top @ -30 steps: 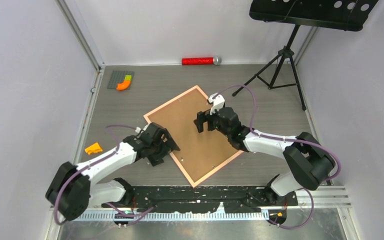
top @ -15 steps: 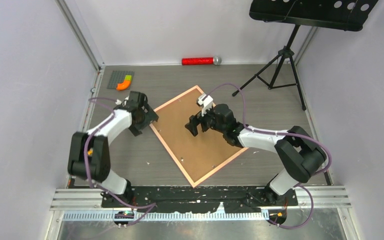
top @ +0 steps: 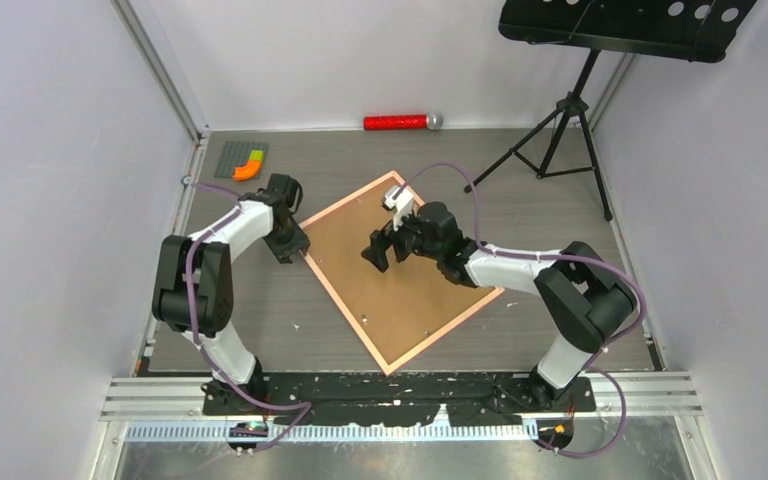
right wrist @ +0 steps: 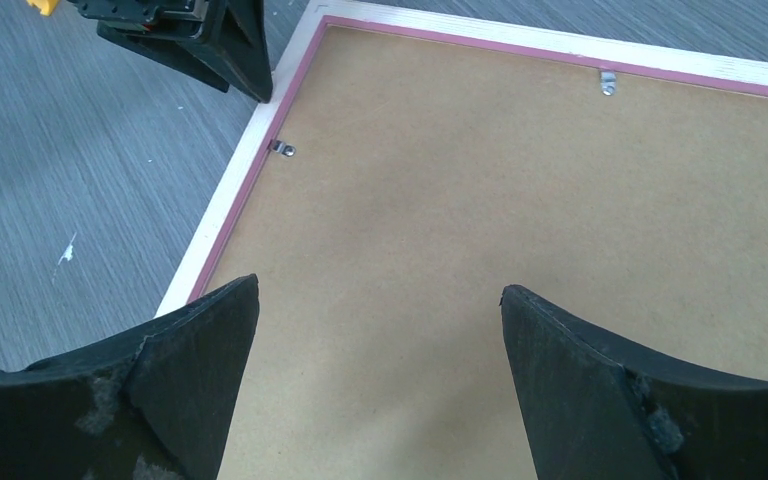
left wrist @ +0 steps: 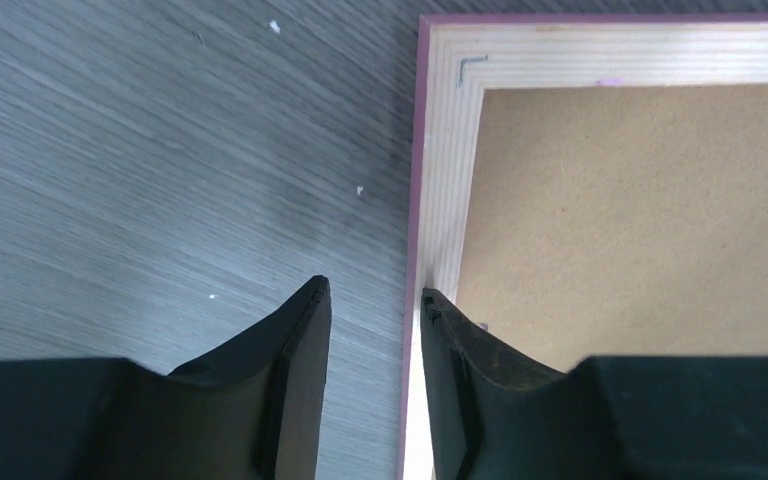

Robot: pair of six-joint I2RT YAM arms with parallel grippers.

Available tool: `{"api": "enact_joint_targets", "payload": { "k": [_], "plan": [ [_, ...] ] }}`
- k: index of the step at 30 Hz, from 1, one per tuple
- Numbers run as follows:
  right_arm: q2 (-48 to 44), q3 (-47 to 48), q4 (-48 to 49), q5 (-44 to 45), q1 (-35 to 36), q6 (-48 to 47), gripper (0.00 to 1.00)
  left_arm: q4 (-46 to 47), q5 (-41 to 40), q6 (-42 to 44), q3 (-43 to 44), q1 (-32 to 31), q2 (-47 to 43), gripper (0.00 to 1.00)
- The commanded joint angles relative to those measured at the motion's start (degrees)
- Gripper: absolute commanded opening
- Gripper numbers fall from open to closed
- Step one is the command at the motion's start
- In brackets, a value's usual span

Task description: Take the photo out of the frame

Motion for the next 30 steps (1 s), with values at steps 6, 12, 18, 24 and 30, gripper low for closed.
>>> {"api": "enact_joint_targets", "payload": {
  "k": [6,12,18,24,30],
  "plan": [
    [-1.6,-0.7,2.1,-2.3,1.5,-1.2,0.96,0.3,6.5,-3.5,-2.6,-2.2,3.5,0.39],
    [-3.6,-3.3,2.0,-1.6,1.8,-1.2,0.96,2.7,5.6,-5.0,-3.0,-4.4,3.9,0.39],
    [-3.7,-4.5,2.0,-1.6,2.4,-1.5,0.96,5.4,7.5,-6.7,-4.5,-5.6,3.3,0.39],
    [-3.6,-2.4,-3.4,2.3,3.3,-8.9,0.96,4.6,10.8,-9.6,-7.6,-13.9,3.6,0.36],
    [-2.7,3.9,-15.8,4.3,3.4,-34.2,0.96,6.4,11.5,-12.1,-14.1,-16.0,3.3,0.34]
  ]
}}
